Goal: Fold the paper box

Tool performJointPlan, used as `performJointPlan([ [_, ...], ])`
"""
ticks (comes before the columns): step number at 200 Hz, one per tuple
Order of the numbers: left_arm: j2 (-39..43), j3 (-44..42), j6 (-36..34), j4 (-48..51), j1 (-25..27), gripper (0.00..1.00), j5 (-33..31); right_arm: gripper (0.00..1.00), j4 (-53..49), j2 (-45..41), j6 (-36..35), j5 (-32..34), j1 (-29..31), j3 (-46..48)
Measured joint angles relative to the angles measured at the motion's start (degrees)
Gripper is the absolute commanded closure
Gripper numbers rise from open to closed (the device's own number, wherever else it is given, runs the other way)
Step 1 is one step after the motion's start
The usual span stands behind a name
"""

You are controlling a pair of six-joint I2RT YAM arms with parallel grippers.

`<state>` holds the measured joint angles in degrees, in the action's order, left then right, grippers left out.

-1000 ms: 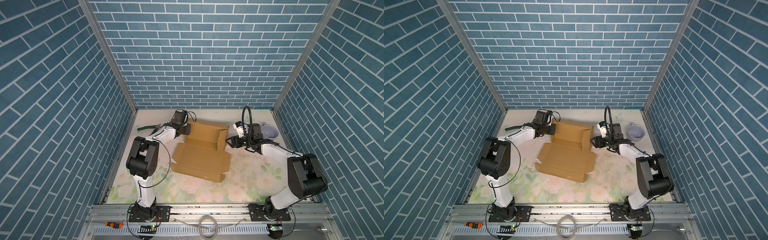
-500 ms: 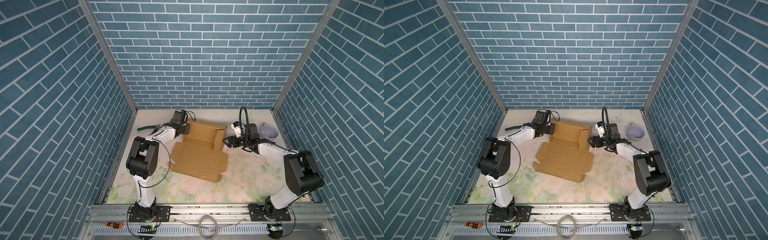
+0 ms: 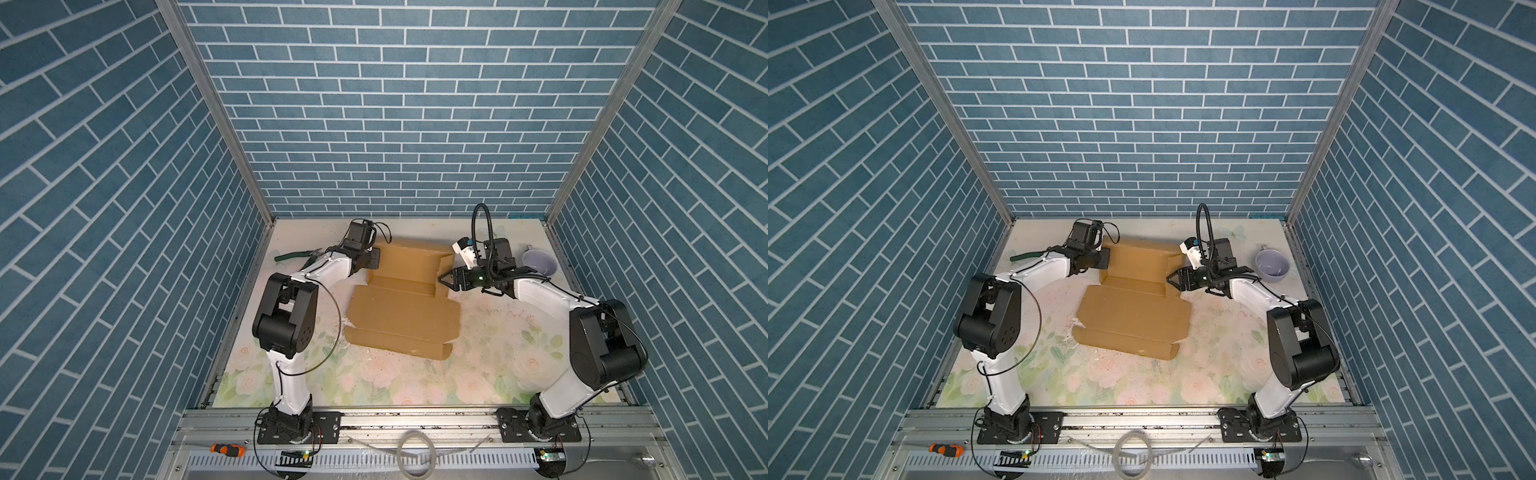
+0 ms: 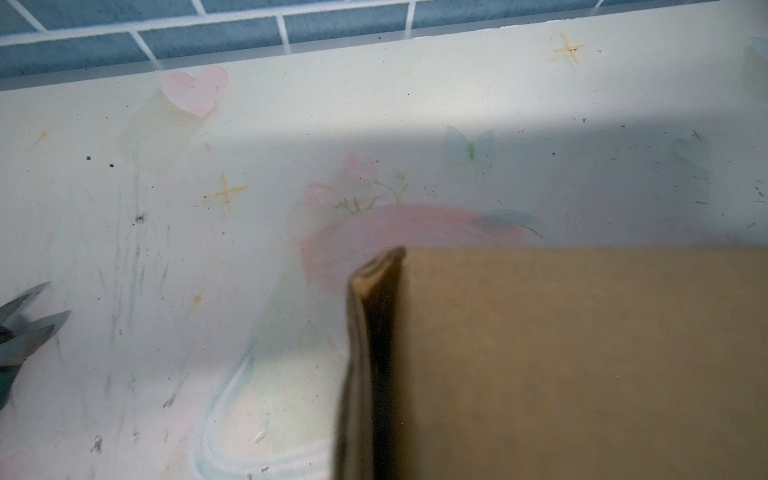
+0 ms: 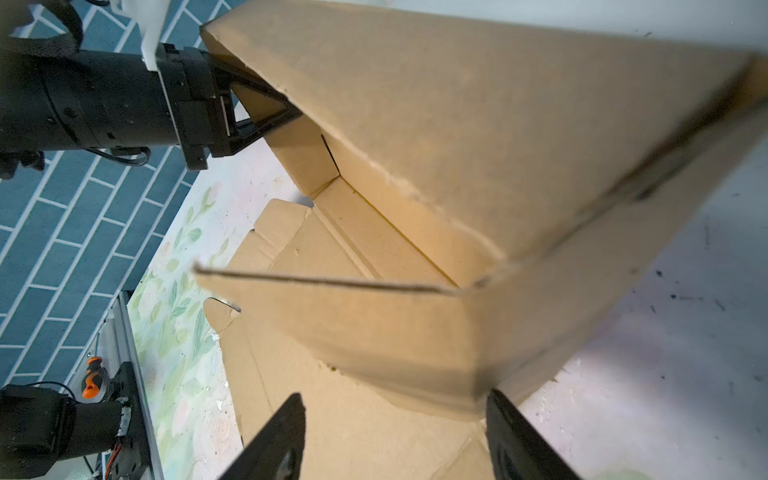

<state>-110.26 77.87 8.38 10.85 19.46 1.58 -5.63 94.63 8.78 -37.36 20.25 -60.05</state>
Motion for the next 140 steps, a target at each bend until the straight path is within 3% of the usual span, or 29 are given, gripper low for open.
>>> performJointPlan([
  [43,0.0,0.0,-0.04,0.0,0.07,1.0,0.0,0.37,-0.04,1.6,-0.07,1.29,-0.33,-0.33],
  [101,0.0,0.0,-0.02,-0.02,0.07,1.0,0.22,0.29,4.92,1.6,-0.09,14.43,0.37,-0.24],
  [140,0.0,0.0,0.02,0.02,0.04,1.0,0.2,0.25,9.05,2.89,-0.02,19.3,0.94,-0.22],
])
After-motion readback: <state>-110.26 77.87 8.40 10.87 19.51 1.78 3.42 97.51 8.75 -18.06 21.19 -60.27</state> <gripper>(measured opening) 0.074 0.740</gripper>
